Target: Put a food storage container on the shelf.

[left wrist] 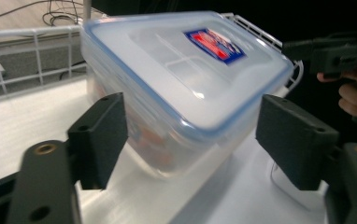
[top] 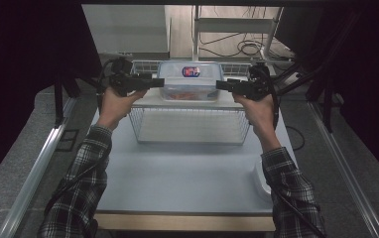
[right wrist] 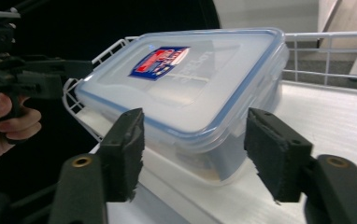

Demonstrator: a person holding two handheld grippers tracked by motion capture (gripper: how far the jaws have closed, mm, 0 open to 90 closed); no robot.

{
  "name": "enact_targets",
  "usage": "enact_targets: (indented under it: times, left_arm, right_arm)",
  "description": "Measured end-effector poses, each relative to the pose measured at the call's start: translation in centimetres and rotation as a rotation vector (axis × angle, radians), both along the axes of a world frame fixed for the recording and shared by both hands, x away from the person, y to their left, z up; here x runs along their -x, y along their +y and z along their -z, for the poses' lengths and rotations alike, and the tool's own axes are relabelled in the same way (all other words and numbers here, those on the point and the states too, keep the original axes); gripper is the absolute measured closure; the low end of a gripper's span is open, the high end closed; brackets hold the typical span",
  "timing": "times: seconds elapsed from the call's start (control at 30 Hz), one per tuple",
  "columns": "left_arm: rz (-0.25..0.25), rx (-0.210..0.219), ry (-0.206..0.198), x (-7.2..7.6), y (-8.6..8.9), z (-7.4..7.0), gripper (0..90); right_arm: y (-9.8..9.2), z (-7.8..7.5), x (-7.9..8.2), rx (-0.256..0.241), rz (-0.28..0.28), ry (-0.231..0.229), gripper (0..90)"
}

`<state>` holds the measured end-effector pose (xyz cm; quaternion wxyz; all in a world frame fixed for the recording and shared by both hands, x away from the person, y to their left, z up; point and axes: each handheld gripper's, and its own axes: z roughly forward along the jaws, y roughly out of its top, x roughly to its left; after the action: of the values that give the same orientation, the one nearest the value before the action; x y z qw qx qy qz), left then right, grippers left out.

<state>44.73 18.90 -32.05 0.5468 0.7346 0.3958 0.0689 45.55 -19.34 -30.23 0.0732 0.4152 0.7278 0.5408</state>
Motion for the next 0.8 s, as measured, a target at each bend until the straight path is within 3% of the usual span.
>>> enact_targets:
  times: [0.4, 0.8]
  left_arm:
    - [0.020, -0.093, -0.054, 4.2, -0.6, 2.0, 8.5]
    - [0.029, -0.131, -0.115, 7.9, -0.7, 4.7, 4.3]
  right_arm:
    - [-0.7, 1.3, 2.7, 0.054, -0.030, -0.066, 20.5]
    - [-1.1, 3.6, 5.3, 0.118, -0.060, -0.100, 10.2]
